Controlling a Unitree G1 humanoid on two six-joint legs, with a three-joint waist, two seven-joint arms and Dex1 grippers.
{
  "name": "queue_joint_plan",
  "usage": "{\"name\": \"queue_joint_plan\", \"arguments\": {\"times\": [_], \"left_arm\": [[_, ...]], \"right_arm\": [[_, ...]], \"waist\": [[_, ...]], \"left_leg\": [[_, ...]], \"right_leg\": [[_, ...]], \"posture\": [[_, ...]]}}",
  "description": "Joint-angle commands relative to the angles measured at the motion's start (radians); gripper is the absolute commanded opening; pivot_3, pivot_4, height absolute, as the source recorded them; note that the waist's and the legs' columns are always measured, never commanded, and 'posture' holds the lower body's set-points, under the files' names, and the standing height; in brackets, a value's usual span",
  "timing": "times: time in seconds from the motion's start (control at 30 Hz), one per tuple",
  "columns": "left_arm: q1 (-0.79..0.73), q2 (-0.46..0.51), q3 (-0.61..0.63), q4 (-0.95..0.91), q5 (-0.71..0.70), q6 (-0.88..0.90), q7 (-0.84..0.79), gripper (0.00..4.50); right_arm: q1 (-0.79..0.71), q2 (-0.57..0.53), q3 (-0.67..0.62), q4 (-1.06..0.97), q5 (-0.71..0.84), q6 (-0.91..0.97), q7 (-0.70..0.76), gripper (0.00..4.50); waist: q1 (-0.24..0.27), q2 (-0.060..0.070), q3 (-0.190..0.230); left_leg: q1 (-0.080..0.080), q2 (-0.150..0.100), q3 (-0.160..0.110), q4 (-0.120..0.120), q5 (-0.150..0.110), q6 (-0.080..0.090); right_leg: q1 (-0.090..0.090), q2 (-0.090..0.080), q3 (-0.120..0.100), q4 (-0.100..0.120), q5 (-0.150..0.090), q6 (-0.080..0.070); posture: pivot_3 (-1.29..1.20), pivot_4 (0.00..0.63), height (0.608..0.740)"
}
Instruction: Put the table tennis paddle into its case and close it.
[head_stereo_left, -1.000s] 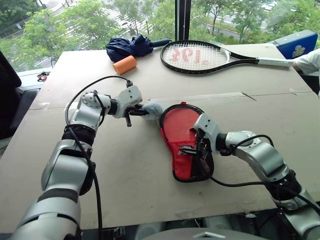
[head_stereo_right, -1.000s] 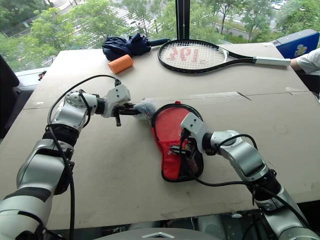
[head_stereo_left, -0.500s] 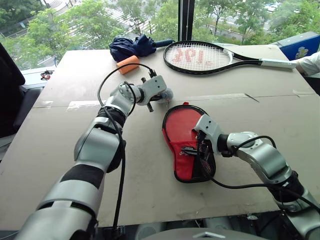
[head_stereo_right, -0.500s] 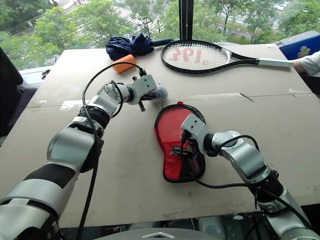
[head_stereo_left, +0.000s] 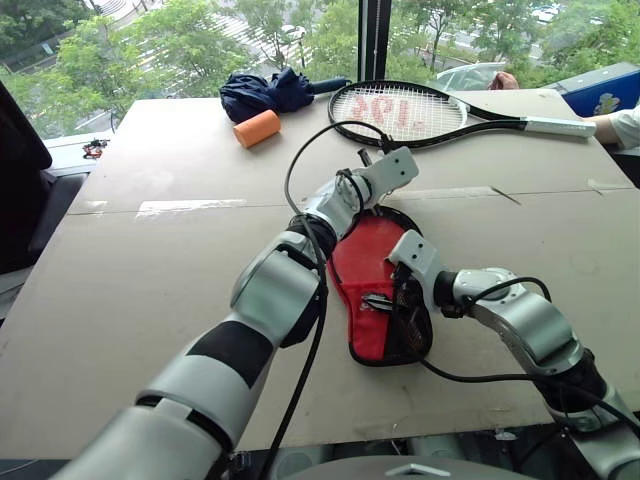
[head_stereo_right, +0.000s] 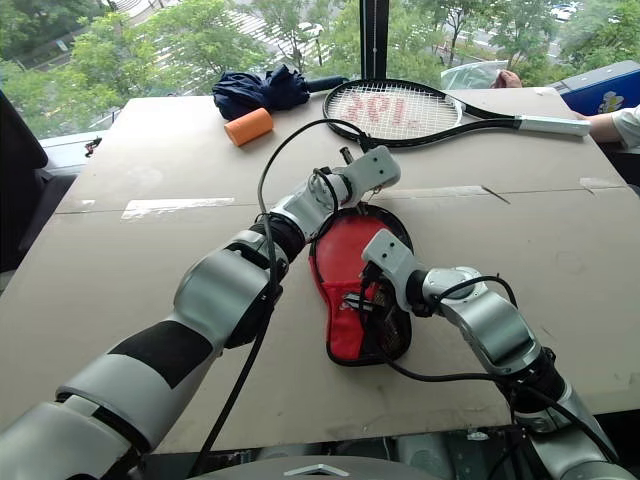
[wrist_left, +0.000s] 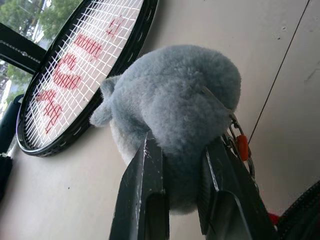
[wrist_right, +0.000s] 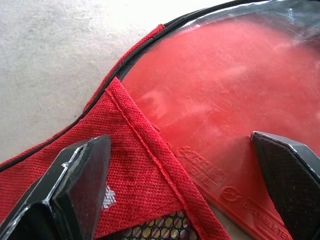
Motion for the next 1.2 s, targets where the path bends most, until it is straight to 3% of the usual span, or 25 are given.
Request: {"name": "queue_joint_plan", "arguments": {"times": [0.03, 0.2, 0.23, 0.27, 0.43, 0.67, 0.9, 1.07, 1.2], "left_arm": [[-0.067, -0.077, 0.043, -0.048, -0.045, -0.061, -0.006, 0.1], [-0.049, -0.106, 0.058, -0.06, -0.06, -0.139, -0.14, 0.1], [-0.044, -0.096, 0.051, -0.058, -0.051, -0.138, -0.151, 1.14], [-0.041, -0.087, 0.048, -0.056, -0.045, -0.138, -0.149, 1.35], [-0.053, -0.056, 0.079, -0.064, -0.072, -0.186, -0.146, 3.47], [-0.107, -0.041, 0.238, -0.116, -0.255, -0.281, -0.27, 3.47], [-0.066, 0.04, 0.272, -0.174, -0.315, -0.236, -0.368, 3.47], [0.065, 0.129, 0.264, -0.316, -0.362, -0.174, -0.513, 3.47], [0.306, 0.23, 0.219, -0.639, -0.418, 0.018, -0.696, 3.47]], "right_arm": [[0.047, 0.02, 0.065, 0.055, 0.02, 0.077, 0.011, 4.5], [0.052, 0.026, 0.057, 0.051, 0.013, 0.077, 0.005, 4.5], [0.055, 0.026, 0.056, 0.051, 0.011, 0.077, 0.004, 4.5], [0.057, 0.026, 0.055, 0.05, 0.011, 0.076, 0.003, 4.5], [0.057, 0.032, 0.055, 0.052, 0.015, 0.078, 0.001, 4.5], [0.045, 0.039, 0.064, 0.074, 0.01, 0.067, 0.008, 4.5], [0.039, 0.046, 0.066, 0.08, 0.008, 0.061, 0.01, 4.5], [0.04, 0.051, 0.045, 0.072, 0.008, 0.055, 0.001, 4.5], [0.054, 0.061, 0.006, 0.031, 0.028, -0.001, 0.011, 4.5]], "waist": [[0.0, 0.0, 0.0], [0.0, 0.0, 0.0], [0.0, 0.0, 0.0], [0.0, 0.0, 0.0], [0.001, 0.0, 0.0], [-0.003, 0.001, 0.0], [-0.007, 0.001, -0.001], [-0.018, 0.002, -0.001], [-0.028, 0.003, -0.002]], "left_leg": [[0.0, 0.0, 0.0, 0.0, 0.0, 0.0], [0.0, 0.0, 0.0, 0.0, 0.0, 0.0], [0.0, 0.0, 0.0, 0.0, 0.0, 0.0], [0.0, 0.0, 0.0, 0.0, 0.0, 0.0], [0.0, 0.0, 0.0, 0.0, 0.0, 0.0], [0.0, 0.0, 0.0, -0.001, 0.0, 0.0], [0.002, 0.001, 0.001, -0.002, 0.0, 0.0], [0.002, 0.001, 0.001, -0.002, 0.0, 0.0], [0.002, 0.001, 0.0, -0.002, 0.0, 0.0]], "right_leg": [[0.0, 0.0, 0.0, 0.0, 0.0, 0.0], [0.0, 0.0, 0.0, 0.0, 0.0, 0.0], [0.0, 0.0, -0.001, 0.0, 0.0, 0.0], [0.0, 0.0, -0.001, 0.0, 0.0, 0.0], [0.0, 0.0, 0.0, 0.0, 0.0, 0.0], [0.0, 0.0, 0.0, -0.001, 0.0, 0.0], [0.0, 0.001, 0.0, 0.0, 0.0, 0.0], [0.0, 0.001, 0.0, 0.0, 0.0, 0.0], [0.0, 0.001, 0.002, -0.001, 0.0, 0.0]], "posture": [[0.0, 0.15, 0.74], [0.0, 0.15, 0.74], [0.0, 0.15, 0.74], [0.0, 0.15, 0.74], [0.0, 0.15, 0.74], [0.0, 0.15, 0.74], [0.0, 0.15, 0.74], [0.0, 0.15, 0.74], [0.0, 0.15, 0.74]]}}
